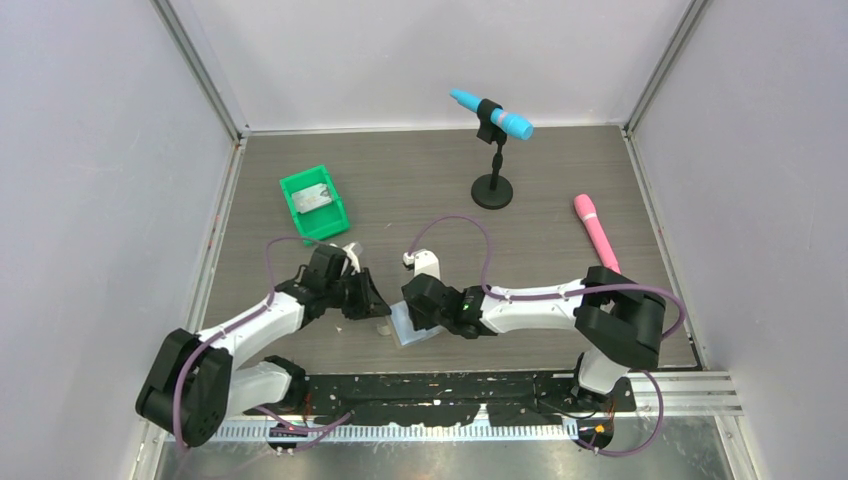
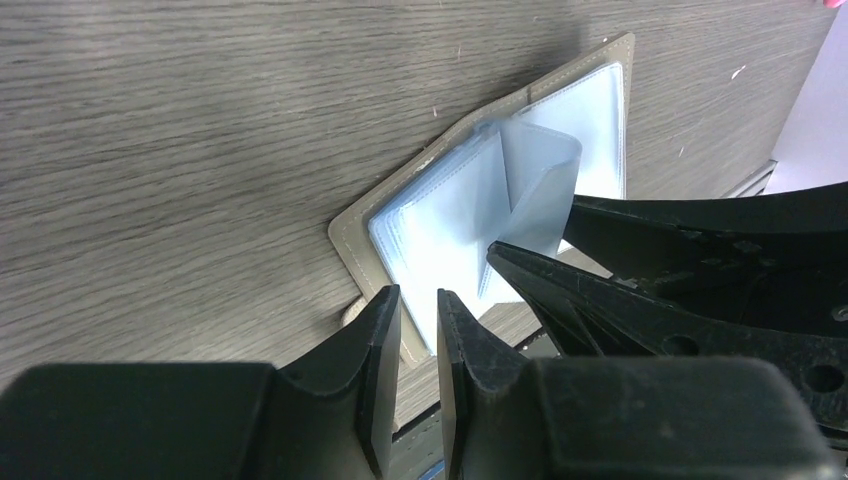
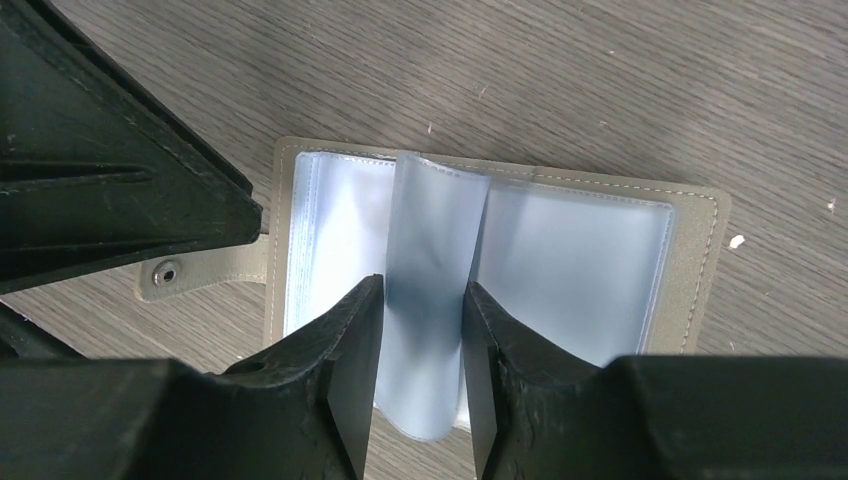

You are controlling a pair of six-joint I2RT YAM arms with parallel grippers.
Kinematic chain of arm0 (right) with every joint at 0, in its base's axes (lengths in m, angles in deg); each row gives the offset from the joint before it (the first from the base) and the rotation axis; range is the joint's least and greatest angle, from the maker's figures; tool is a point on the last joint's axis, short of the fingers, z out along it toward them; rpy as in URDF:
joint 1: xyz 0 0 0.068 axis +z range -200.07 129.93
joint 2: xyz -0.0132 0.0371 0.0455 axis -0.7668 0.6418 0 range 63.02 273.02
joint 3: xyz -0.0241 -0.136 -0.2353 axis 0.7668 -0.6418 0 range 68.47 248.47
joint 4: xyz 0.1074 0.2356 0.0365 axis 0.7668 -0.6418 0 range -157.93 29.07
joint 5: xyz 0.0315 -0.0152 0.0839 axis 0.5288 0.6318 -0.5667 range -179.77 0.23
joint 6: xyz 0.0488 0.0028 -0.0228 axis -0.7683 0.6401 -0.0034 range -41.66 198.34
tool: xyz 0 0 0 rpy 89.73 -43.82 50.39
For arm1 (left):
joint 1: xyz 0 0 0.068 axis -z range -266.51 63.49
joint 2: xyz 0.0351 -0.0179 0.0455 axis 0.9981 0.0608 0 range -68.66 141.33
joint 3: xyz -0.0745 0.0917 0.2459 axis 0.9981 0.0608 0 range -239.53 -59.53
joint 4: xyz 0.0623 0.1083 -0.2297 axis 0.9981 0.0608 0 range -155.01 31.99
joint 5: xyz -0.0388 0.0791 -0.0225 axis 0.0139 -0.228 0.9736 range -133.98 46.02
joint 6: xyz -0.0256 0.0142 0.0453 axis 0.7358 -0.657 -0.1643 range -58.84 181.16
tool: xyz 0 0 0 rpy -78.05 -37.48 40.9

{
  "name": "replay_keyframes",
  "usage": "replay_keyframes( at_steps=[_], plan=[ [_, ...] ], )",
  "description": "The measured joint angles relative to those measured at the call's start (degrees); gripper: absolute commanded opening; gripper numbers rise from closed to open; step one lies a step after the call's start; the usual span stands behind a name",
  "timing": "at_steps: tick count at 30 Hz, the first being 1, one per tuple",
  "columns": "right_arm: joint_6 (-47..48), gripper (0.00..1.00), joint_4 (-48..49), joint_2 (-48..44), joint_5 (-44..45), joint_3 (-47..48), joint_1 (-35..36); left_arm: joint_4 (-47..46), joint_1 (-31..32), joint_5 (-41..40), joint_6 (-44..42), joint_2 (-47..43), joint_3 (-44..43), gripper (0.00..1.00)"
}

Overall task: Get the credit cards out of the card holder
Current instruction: Remove the credit card from the card holder.

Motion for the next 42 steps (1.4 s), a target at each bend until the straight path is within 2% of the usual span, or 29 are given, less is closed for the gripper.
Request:
replay_keyframes(
  at_steps=[2,8,18,25,29,34,42],
  plan=[
    [0.0,0.48,0.0,-0.1,0.2,-0.1,0.0,-0.5,0.0,0.1,0.0,0.3,0.0,0.22],
    [0.5,0.51,-2.7,-2.1,4.3,-0.4,0.0,-1.2,0.0,0.0,-0.1,3.4,0.0,0.22],
    [0.5,0.51,-11.0,-9.4,14.4,-2.4,-0.6,-1.3,0.0,-0.8,-0.2,4.2,0.0,0.24],
    [0.3,0.53,-15.9,-12.0,16.1,-2.6,-1.9,-2.3,0.0,-0.1,-0.2,4.2,1.0,0.3],
    [0.5,0.58,-16.3,-16.0,13.8,-2.6,-2.2,-2.8,0.0,0.5,-0.1,4.0,1.5,0.31],
    [1.6,0.66,-9.5,-18.8,7.3,-2.8,-2.0,-5.3,0.0,2.0,0.5,4.0,2.5,0.31],
    [2.3,0.69,-2.3,-11.1,-0.1,-2.8,-1.3,-8.0,0.2,3.8,1.6,4.3,3.8,0.31]
  ],
)
